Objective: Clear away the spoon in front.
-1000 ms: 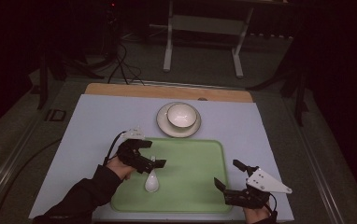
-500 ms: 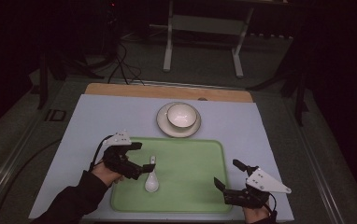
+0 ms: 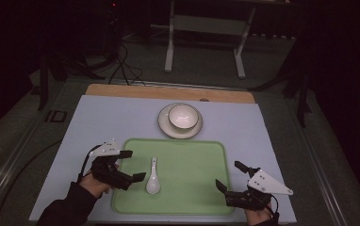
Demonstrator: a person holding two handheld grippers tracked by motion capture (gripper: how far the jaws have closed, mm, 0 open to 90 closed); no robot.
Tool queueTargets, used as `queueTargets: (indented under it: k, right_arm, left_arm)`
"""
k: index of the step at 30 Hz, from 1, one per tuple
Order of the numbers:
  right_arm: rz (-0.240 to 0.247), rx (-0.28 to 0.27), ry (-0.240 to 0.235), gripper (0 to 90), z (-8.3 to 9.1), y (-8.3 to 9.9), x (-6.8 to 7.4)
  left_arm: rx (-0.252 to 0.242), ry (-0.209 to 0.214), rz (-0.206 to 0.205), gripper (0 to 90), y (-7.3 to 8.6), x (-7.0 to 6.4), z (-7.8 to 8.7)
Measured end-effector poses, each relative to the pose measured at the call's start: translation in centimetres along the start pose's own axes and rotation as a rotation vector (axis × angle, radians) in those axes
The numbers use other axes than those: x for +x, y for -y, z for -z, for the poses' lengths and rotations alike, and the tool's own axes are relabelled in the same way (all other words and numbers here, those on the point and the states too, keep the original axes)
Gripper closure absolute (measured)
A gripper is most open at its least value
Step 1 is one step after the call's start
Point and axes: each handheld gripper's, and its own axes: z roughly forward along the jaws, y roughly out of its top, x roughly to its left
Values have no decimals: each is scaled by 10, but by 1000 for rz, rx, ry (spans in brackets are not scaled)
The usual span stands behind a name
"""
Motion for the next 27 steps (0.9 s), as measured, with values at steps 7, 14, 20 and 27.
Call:
queueTargets:
  k: [7,14,20,27]
  right_arm:
    - [-1,-4,1,117,1,0,0]
    - [4,-5,2,117,2,0,-1]
    - [10,-12,5,117,4,0,0]
    - [13,-13,6,117,8,0,0]
  left_arm:
    - [-10,-18,-2,0,12,0,11]
    - [-47,-27,-25,0,25,2,19]
    - [-64,-17,-38,0,31,1,21]
    - [-30,-17,-39,0,39,-1,18]
